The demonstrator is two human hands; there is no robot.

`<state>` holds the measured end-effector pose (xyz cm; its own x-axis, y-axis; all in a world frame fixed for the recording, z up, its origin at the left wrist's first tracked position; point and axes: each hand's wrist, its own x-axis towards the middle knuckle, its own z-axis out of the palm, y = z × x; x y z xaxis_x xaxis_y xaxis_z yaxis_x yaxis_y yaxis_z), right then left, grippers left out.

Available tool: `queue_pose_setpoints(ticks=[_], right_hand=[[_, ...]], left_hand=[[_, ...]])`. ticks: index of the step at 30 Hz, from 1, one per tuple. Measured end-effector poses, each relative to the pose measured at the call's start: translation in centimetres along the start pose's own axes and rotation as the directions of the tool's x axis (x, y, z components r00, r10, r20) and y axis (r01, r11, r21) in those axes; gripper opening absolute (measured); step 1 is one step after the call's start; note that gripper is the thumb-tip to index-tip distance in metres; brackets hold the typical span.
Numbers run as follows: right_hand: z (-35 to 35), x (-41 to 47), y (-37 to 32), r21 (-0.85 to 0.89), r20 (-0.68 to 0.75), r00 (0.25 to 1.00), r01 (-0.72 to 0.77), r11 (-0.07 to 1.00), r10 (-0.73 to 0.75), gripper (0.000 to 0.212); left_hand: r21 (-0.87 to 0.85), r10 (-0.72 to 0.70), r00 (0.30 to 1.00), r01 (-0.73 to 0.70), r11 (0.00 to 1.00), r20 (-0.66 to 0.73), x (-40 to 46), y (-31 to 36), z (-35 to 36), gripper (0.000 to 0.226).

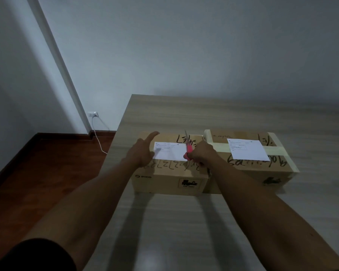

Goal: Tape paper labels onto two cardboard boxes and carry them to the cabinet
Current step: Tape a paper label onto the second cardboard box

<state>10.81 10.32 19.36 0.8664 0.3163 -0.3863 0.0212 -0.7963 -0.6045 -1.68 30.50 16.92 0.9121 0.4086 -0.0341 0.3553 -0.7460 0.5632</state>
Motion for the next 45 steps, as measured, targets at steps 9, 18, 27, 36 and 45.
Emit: queue_pose_setpoints(ticks=[9, 18, 27, 36, 45], right_hand=[[2.4, 0.5, 3.2, 0.288, 0.019, 0.96, -0.273, 0.918, 0.28, 0.021], [2.0, 1.2, 2.8, 0.129, 0.266, 0.898, -0.394, 0.91, 0.351, 0.024], [1.2, 0.2, -3.3, 0.206, -0.083, 0.96, 0.278, 0.938, -0.266, 0.007], [1.6, -0.2, -6.2, 0.558, -0.053, 0.901, 0.385, 0.735, -0.431, 0.046], [0.4, 0.1, -7.6, 0.637, -0.125, 0.918, 0.366, 0.679, -0.377, 0.016]], left_hand=[[0.056, -0.124, 0.991, 0.127, 0.99, -0.056, -1.9, -2.2, 1.1, 0.104], [-0.09, -0.135, 0.986, 0.126, 0.988, -0.1, -1.6, -3.2, 2.4, 0.095], [-0.636, -0.159, 0.984, 0.071, 0.768, -0.082, -0.1, 0.9, 0.3, 0.068], [-0.837, -0.17, 0.985, 0.07, 0.543, -0.028, 0.1, 5.2, -2.1, 0.063], [-0.815, -0.128, 0.99, 0.031, 0.579, -0.053, 0.6, 5.6, -1.9, 0.055]])
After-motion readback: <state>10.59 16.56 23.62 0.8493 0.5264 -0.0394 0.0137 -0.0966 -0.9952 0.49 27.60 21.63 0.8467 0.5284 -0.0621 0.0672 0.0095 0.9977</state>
